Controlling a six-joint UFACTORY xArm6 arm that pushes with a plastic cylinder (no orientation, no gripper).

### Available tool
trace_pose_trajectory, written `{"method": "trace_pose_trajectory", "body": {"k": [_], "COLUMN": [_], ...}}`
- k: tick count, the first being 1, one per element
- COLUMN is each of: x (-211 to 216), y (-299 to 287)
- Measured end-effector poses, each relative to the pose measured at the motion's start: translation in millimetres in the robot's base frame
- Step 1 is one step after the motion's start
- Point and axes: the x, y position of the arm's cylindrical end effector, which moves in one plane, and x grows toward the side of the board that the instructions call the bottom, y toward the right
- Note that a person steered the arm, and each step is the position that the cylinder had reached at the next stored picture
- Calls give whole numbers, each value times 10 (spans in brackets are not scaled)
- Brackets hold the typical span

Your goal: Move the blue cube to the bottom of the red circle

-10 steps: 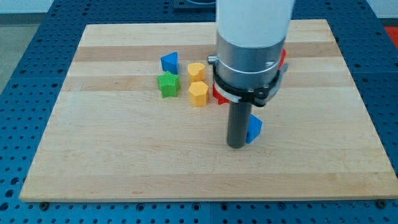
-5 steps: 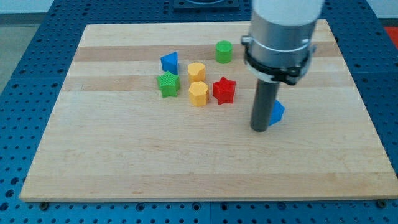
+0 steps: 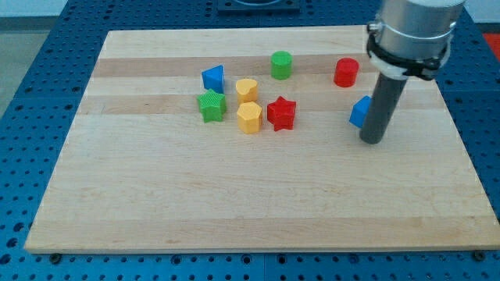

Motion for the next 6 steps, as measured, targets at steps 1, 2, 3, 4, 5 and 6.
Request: {"method": "trace_pose_trajectory", "body": {"k": [1,2,3,4,5,6], "x": [-260,-399,-428,-713,-798,-828], "y": [-44,-416,-188,115,44,-9]}}
